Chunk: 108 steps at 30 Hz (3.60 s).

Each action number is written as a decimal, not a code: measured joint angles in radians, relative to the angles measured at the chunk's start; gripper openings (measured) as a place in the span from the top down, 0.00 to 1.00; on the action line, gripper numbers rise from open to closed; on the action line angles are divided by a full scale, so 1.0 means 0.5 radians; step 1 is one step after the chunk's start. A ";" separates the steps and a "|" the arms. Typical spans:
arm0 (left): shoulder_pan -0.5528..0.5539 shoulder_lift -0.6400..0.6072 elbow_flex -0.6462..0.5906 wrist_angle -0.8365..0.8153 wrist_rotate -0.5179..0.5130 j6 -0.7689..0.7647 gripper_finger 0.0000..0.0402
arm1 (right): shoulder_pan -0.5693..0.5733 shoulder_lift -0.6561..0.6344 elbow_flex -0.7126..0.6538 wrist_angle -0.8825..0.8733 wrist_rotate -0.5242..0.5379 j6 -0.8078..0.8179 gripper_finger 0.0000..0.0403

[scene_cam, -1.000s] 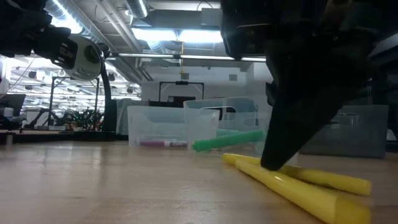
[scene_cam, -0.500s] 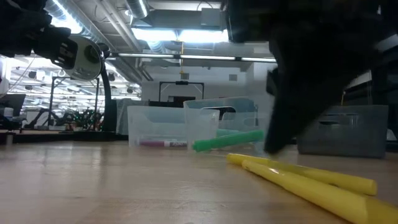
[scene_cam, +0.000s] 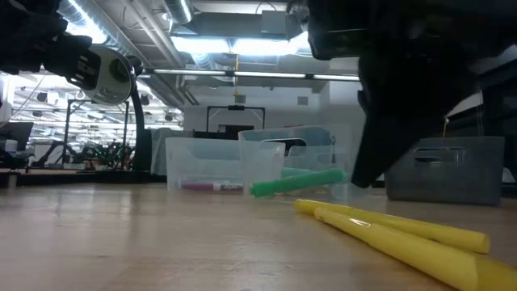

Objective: Pick & Place Markers
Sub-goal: Put the right yellow pen into the black bin

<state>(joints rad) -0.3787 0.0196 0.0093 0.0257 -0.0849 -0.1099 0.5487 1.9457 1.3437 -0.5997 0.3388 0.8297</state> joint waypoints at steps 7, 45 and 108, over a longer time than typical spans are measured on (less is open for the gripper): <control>0.000 -0.001 0.000 0.000 -0.001 0.000 0.68 | 0.000 0.000 0.000 0.050 0.003 -0.009 0.72; 0.000 -0.001 0.000 0.000 -0.002 0.000 0.68 | -0.002 0.172 0.008 -0.247 -0.194 0.099 0.90; 0.000 0.000 0.000 0.000 -0.001 0.000 0.68 | 0.110 0.080 0.487 -1.700 -0.180 0.443 0.93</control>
<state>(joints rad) -0.3788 0.0195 0.0092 0.0257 -0.0854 -0.1099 0.6037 1.9859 1.5871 -1.4498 0.2490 1.0513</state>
